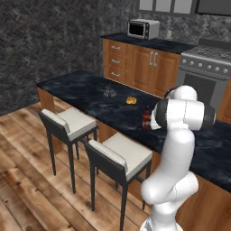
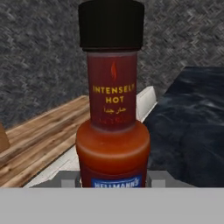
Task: Move the condiment bottle and ketchup from the cabinet to the dining counter.
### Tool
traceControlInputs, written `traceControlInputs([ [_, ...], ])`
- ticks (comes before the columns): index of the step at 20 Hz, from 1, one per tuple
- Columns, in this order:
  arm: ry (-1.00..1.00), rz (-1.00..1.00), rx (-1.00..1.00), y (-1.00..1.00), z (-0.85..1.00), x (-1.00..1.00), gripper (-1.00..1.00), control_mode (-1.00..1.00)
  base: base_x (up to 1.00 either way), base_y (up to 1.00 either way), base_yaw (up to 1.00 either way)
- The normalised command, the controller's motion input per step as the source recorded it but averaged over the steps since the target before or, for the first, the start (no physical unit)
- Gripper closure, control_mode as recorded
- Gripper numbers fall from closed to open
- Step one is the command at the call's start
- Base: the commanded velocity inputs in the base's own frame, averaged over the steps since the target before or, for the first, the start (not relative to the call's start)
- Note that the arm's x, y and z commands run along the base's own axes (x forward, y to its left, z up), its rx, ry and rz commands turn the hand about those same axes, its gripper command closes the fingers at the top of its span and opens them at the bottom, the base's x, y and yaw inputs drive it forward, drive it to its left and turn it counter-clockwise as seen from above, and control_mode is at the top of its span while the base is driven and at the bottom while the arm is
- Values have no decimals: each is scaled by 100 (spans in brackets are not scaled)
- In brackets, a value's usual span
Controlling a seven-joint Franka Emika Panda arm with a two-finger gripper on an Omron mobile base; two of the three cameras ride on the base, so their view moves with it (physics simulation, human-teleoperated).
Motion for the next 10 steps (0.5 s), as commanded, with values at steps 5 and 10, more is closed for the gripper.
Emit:
traceControlInputs([
  [5, 4, 0, 0, 0, -22, 33, 100, -100, 0, 0, 0],
  [10, 1, 0, 0, 0, -22, 34, 100, -100, 0, 0, 0],
])
